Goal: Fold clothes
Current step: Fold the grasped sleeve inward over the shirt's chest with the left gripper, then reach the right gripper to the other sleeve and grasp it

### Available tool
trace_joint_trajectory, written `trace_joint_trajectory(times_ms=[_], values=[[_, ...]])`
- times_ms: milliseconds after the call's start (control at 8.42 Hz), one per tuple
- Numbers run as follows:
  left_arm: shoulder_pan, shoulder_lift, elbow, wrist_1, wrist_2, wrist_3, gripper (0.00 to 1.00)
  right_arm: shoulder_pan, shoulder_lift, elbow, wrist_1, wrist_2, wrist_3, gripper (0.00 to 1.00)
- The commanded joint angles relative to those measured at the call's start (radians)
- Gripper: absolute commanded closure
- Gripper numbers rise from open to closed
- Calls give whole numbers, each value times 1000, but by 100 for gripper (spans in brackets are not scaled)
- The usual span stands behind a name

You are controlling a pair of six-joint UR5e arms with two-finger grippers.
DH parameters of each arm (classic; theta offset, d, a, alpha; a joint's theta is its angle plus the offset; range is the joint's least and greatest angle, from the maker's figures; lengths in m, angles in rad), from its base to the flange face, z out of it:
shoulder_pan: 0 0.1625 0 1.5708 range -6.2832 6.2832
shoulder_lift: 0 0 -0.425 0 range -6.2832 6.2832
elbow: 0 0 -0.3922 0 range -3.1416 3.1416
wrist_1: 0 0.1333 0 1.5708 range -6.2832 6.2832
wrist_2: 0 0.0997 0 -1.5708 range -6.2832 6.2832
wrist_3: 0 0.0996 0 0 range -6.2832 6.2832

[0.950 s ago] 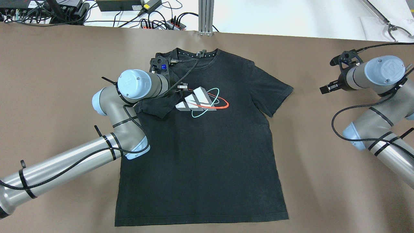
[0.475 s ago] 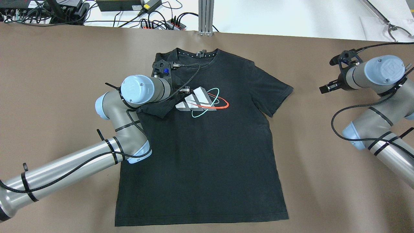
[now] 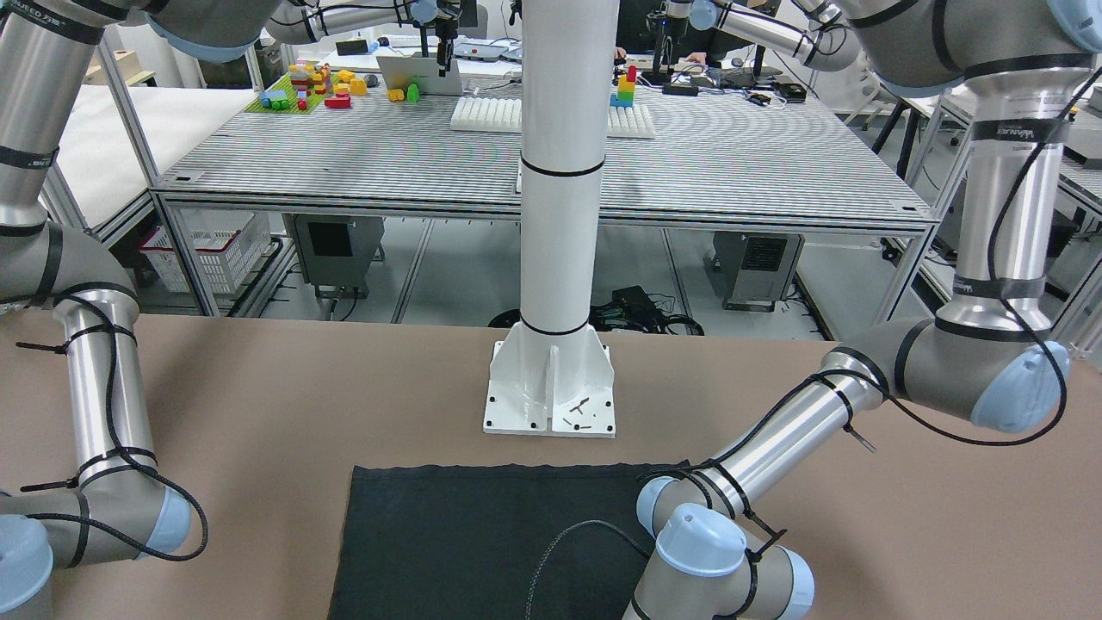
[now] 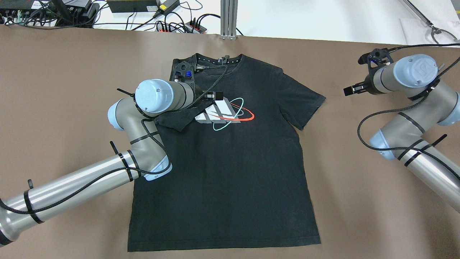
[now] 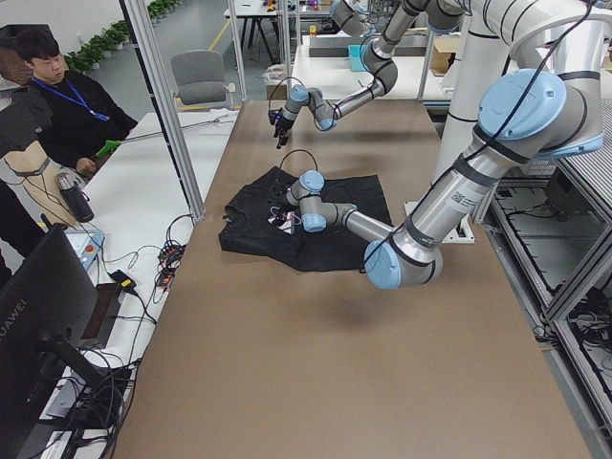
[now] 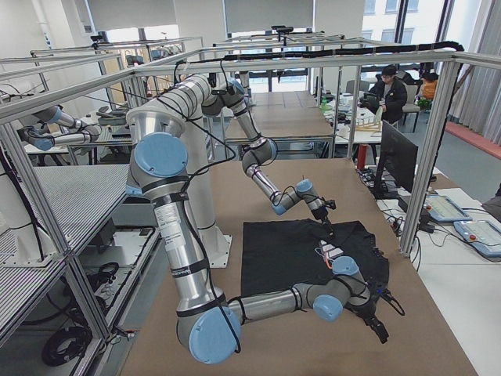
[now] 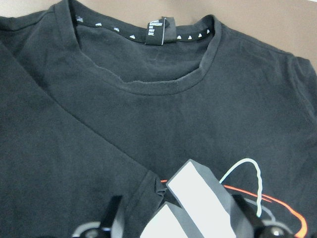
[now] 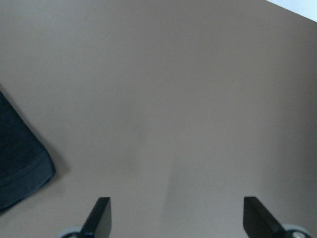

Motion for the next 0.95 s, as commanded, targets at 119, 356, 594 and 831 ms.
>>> trace_joint_trajectory(times_ms=[119,356,594,831], values=[[-4,3,-9,-2,-10,-2,5,-65,80,-40,50,6,251,8],[-4,6,-9,-2,-10,-2,5,-101,93,-110,156,-8,339,9],[-4,6,-9,-2,-10,-2,5,-117,95,-130,176,-34,341,10],[-4,9,-7,-2,-10,1,5,-123,93,-176,245,-66,382,16]])
